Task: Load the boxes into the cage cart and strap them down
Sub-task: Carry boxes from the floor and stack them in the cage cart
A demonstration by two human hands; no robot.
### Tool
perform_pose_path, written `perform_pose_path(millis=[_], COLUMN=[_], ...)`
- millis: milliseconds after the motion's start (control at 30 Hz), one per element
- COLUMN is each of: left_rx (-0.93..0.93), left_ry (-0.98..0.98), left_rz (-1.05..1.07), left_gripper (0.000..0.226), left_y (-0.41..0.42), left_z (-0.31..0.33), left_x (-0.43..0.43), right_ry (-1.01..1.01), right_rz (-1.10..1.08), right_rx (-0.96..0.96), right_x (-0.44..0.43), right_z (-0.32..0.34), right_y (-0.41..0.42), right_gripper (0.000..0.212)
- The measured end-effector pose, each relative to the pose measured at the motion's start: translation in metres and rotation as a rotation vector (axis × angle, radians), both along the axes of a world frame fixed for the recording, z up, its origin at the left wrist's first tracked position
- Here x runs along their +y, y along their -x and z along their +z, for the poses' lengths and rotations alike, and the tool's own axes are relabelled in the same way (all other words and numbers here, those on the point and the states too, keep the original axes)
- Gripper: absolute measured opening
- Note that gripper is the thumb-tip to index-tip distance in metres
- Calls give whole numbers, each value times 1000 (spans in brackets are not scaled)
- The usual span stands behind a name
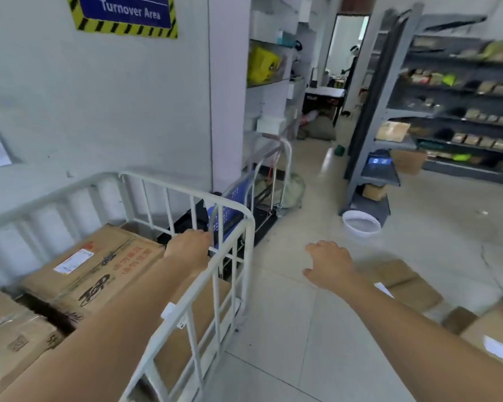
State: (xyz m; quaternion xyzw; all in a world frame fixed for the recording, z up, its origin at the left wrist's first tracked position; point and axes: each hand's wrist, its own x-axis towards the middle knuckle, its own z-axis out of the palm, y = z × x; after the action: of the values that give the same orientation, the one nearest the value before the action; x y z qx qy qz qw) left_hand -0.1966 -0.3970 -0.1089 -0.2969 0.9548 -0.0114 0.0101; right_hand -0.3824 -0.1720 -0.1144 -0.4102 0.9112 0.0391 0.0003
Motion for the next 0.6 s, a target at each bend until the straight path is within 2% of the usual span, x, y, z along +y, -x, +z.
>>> perform_pose_path(millis=[300,600], left_rx=[34,6], left_ry=[57,54], left_rz=[-265,-468], left_gripper=[38,34], left_y=[160,323], left_z=[18,8], left_x=[96,158], right_ry=[-84,-71], right_rz=[-350,-579], right_rx=[47,39], right_x=[144,219], right_z=[30,21], right_y=[108,219], right_gripper=[44,50])
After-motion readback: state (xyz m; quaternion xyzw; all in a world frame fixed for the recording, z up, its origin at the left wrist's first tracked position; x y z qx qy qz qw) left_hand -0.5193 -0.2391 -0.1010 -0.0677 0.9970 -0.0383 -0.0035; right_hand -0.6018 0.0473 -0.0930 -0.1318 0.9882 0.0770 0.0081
